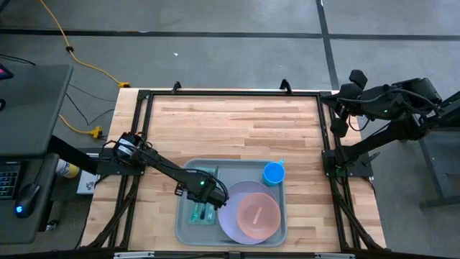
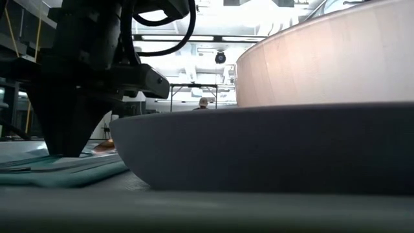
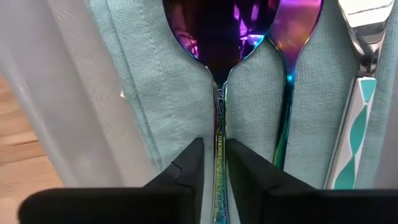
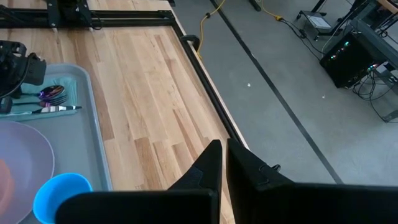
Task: Set up tray
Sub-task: Put the blue spoon on top of the blue napkin to the left of the blue fork, then return to Home Position
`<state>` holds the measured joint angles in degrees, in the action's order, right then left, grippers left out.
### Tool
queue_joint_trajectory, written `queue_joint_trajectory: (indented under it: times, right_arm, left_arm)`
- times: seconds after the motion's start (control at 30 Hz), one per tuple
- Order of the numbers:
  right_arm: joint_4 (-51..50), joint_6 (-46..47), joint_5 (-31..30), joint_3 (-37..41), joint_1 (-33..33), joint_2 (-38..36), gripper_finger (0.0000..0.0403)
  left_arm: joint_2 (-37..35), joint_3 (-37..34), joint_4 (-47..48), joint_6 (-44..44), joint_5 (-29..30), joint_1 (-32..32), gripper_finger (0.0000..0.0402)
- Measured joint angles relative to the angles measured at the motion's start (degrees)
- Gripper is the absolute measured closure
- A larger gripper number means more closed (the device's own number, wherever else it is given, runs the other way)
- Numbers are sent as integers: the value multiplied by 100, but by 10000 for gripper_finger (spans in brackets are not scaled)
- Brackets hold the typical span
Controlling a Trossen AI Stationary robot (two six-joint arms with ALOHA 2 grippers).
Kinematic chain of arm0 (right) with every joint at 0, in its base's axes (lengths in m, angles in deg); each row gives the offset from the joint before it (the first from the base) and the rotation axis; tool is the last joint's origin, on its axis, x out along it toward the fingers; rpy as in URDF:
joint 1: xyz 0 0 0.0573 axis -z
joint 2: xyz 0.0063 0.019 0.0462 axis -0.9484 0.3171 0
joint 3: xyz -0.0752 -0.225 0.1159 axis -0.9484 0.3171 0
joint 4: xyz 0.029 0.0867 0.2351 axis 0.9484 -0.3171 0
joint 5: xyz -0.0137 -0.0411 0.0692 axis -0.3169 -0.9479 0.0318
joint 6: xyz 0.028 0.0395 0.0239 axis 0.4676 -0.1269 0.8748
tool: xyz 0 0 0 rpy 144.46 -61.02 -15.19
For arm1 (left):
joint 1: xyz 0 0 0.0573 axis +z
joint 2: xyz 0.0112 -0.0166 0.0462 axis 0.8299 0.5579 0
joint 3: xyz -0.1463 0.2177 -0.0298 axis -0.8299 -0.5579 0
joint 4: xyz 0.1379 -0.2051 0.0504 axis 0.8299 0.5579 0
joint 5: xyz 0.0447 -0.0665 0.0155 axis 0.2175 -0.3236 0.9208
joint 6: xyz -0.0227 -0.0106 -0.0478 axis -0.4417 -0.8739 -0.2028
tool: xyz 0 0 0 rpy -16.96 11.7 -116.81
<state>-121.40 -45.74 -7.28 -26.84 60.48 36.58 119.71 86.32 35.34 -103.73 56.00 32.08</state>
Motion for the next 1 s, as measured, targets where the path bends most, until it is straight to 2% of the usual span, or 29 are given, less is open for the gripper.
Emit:
queue_joint_trajectory:
  times: [0.27, 0.63, 0.77, 0.93, 1.0]
  right_arm:
    - [0, -4, 1, 0, -1, 0, 403]
    - [1, 0, 0, 0, 0, 0, 403]
    - [1, 1, 1, 0, -1, 0, 403]
    - [-3, 1, 2, 0, 1, -7, 403]
    - [-28, 1, 6, 0, -1, -11, 403]
  left_arm:
    - [-4, 76, 1, -26, 6, 0, 258]
    - [-2, 577, 885, -30, 172, -4, 214]
    - [-114, 917, 1156, 28, 708, -4, 205]
    - [-375, 1317, 1571, 161, 1977, -13, 202]
    - [-555, 1320, 1887, 166, 2319, -36, 202]
